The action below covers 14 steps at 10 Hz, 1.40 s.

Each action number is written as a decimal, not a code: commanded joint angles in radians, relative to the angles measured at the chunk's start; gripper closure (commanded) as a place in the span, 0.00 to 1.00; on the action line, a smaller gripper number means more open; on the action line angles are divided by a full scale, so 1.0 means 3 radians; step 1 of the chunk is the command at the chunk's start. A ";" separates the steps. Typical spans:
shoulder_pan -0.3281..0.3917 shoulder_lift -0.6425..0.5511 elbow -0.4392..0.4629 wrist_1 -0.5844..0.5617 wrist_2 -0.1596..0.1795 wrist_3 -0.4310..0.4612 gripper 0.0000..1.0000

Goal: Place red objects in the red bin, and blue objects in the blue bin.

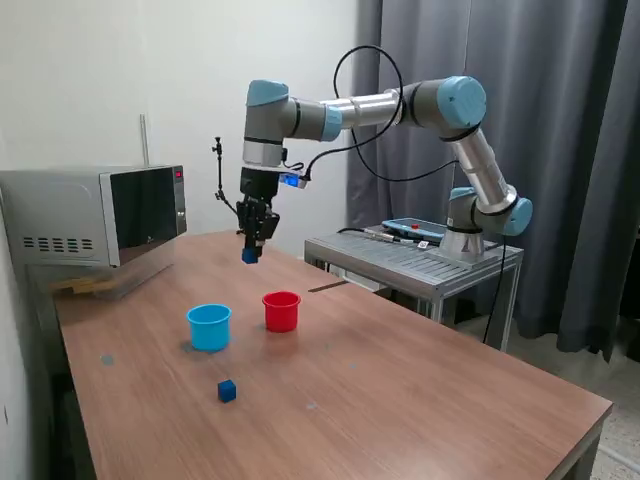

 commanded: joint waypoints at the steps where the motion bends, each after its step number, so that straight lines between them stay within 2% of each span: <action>1: -0.0058 0.0091 -0.0135 0.0079 -0.0001 -0.0001 1.00; 8: -0.0191 0.0408 -0.0462 0.0095 0.0004 0.0086 1.00; 11: -0.0196 0.0516 -0.0509 0.0090 -0.0006 0.0107 1.00; 14: -0.0202 0.0623 -0.0524 0.0074 0.0004 0.0270 1.00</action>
